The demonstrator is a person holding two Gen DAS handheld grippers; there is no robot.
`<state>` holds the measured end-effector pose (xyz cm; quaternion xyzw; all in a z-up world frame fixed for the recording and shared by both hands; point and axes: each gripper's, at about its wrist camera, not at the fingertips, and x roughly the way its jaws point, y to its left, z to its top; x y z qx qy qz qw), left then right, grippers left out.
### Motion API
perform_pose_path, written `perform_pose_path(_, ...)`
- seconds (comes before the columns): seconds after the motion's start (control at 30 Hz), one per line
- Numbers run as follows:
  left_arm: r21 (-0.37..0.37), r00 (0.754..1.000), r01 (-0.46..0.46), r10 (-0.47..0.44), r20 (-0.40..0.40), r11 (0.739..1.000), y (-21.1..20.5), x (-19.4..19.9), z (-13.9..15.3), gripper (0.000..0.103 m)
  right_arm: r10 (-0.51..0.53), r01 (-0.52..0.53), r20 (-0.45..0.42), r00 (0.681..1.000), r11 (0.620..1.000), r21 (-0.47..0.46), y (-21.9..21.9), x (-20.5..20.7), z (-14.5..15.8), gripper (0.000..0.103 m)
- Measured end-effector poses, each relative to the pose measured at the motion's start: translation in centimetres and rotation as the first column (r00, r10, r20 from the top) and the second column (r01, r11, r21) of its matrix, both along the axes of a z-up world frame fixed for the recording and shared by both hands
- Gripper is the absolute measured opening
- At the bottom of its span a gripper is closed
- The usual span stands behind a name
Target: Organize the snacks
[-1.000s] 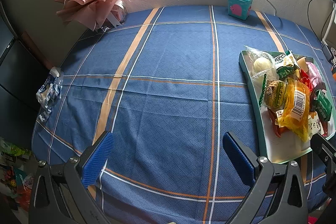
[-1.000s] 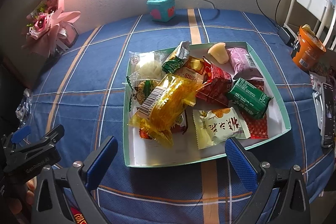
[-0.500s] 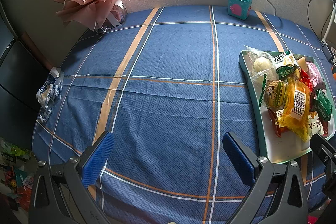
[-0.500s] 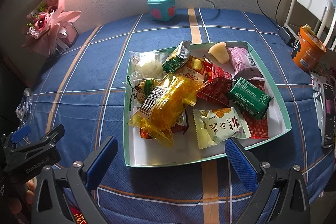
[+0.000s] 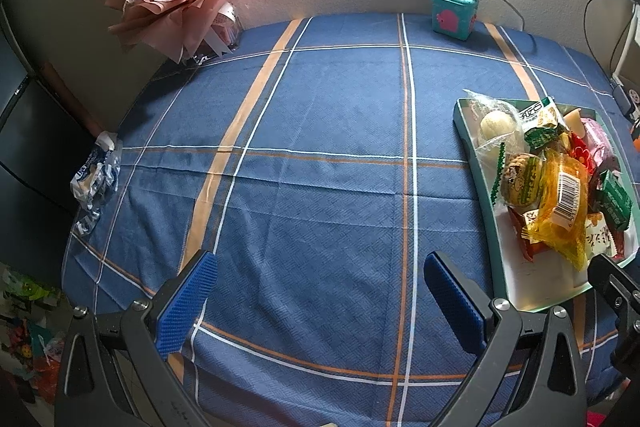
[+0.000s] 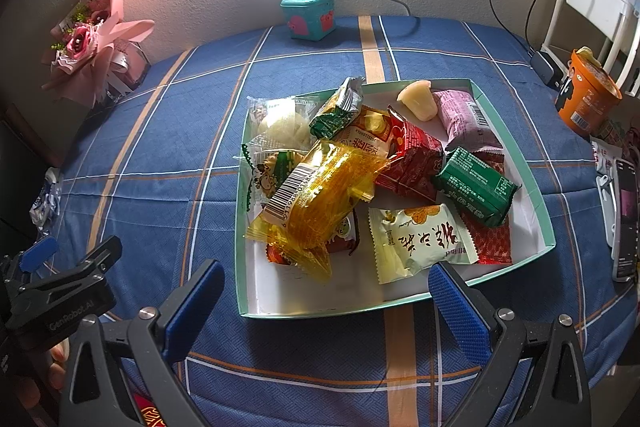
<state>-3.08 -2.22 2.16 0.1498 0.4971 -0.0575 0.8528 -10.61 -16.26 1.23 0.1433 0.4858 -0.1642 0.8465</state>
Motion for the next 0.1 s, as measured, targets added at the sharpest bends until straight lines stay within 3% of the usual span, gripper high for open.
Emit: perform_pose_path(0.1, 0.001, 1.0, 0.004, -0.004, -0.002, 1.0, 0.0, -0.01, 0.0, 0.103, 0.0, 0.0, 0.0, 1.0, 1.0, 0.0, -0.01, 0.0, -0.01, 0.103)
